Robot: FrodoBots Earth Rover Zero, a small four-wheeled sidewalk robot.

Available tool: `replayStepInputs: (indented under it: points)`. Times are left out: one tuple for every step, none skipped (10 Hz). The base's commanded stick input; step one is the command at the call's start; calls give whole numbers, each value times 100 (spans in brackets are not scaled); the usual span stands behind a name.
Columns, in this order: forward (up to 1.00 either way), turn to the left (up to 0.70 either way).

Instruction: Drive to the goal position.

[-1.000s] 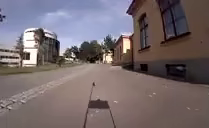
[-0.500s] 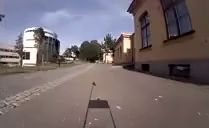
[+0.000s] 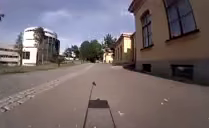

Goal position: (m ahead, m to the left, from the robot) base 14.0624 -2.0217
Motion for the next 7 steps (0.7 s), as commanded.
replayStepInputs:
  points:
    - [45, 0]
    - [45, 0]
    - [45, 0]
    - [45, 0]
    - [45, 0]
    - [45, 0]
    - [45, 0]
